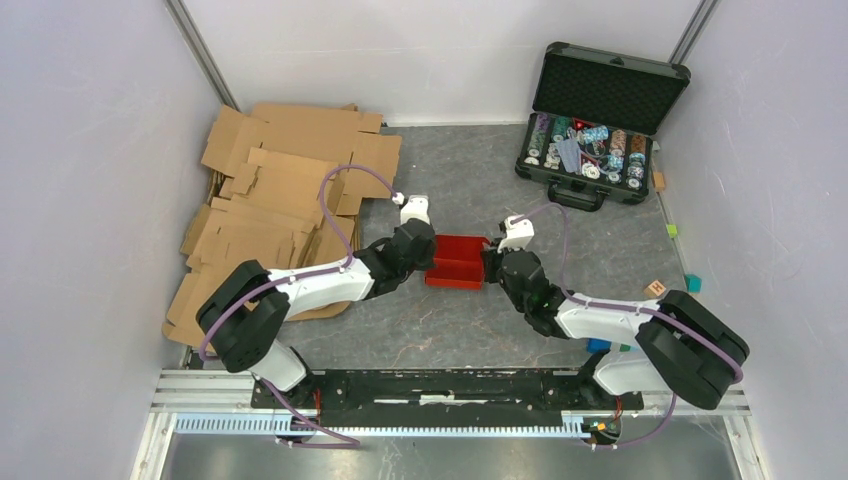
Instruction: Fold the paper box
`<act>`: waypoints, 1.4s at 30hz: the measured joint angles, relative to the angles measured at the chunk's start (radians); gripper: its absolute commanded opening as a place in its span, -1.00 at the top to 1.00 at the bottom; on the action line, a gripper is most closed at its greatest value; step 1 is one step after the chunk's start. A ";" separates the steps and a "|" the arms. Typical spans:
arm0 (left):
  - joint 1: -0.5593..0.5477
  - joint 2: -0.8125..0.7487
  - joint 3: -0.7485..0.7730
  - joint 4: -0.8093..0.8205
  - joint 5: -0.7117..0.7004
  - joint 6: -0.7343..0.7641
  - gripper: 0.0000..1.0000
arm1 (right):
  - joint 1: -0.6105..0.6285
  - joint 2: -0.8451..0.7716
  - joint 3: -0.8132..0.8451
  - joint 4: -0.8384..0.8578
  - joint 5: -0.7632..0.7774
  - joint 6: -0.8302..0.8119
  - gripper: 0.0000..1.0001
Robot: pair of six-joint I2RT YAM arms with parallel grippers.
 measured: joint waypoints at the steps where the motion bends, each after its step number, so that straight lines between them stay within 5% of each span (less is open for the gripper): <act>1: 0.000 0.000 0.000 0.000 0.000 -0.001 0.96 | 0.002 0.005 0.008 -0.010 0.007 0.002 1.00; 12: 0.001 -0.002 0.005 -0.063 -0.023 -0.015 0.96 | 0.005 0.097 0.216 -0.246 0.046 0.021 1.00; 25: 0.001 -0.015 0.003 -0.098 0.003 -0.016 0.96 | 0.029 0.097 0.178 -0.250 0.048 0.039 0.92; 30: 0.001 -0.015 0.003 -0.098 0.006 -0.015 0.95 | 0.029 0.092 0.176 -0.254 0.040 0.023 0.55; 37: -0.007 -0.019 0.003 -0.095 0.015 -0.014 0.96 | 0.042 0.027 0.177 -0.320 -0.038 -0.051 -0.51; 42: -0.020 -0.033 0.003 -0.098 0.014 -0.008 0.96 | 0.043 -0.038 0.177 -0.370 -0.076 -0.069 -0.96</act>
